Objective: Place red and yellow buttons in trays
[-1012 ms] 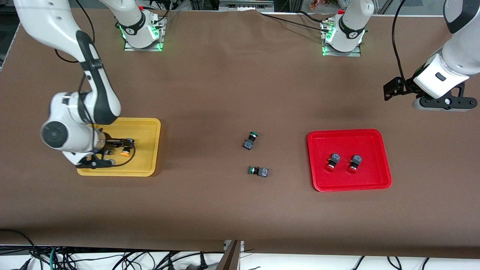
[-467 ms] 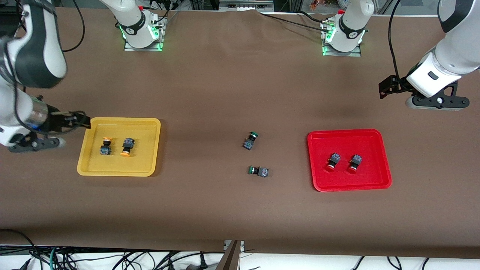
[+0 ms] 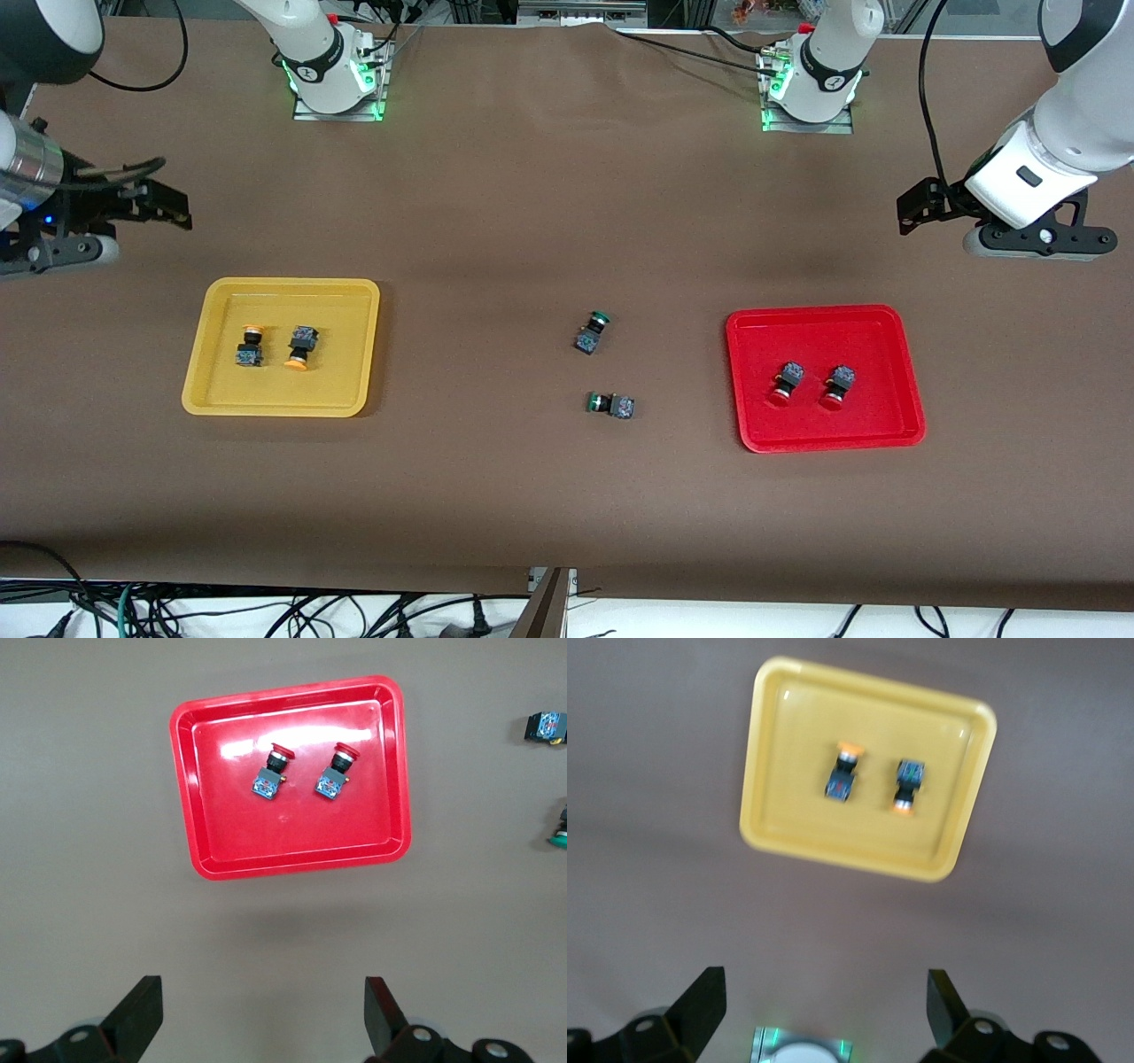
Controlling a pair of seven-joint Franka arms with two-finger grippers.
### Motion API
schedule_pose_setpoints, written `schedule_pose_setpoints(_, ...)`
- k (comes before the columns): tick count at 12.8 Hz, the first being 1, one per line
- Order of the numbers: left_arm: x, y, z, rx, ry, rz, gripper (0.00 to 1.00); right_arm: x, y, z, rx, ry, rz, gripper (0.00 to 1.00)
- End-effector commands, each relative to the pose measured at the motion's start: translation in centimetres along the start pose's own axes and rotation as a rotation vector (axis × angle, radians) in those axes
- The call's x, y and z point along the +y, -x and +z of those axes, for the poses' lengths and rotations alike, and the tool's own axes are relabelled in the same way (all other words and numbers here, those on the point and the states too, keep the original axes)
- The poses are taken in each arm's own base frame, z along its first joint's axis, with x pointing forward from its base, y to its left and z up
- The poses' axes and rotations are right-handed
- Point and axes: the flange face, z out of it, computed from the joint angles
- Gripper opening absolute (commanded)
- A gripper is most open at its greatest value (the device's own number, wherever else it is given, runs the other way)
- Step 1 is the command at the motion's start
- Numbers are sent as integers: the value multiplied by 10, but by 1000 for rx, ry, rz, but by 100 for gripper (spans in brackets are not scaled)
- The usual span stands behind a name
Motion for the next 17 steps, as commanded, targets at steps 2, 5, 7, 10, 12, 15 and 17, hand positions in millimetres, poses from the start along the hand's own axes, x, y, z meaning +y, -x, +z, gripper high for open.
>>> schedule_pose_setpoints(2, 3, -5, -6, -5, 26, -6, 100, 7, 11, -42, 43, 15, -9, 100)
schedule_pose_setpoints(5, 3, -4, -4, -14, 25, 0, 100, 6, 10, -42, 37, 16, -11, 100)
schedule_pose_setpoints(7, 1, -6, -3, -15, 26, -2, 100, 10, 10, -40, 31, 10, 9, 100)
schedule_pose_setpoints(10, 1, -6, -3, -15, 26, -3, 100, 21, 12, -37, 11, 3, 31, 100)
schedule_pose_setpoints(12, 1, -6, -3, -16, 26, -6, 100, 21, 12, -38, 17, 4, 31, 100)
schedule_pose_setpoints(15, -1, -6, -3, -16, 26, -9, 100, 21, 12, -38, 20, 6, 30, 100)
schedule_pose_setpoints(17, 0, -6, -3, -16, 26, -11, 100, 20, 11, -38, 22, 5, 28, 100)
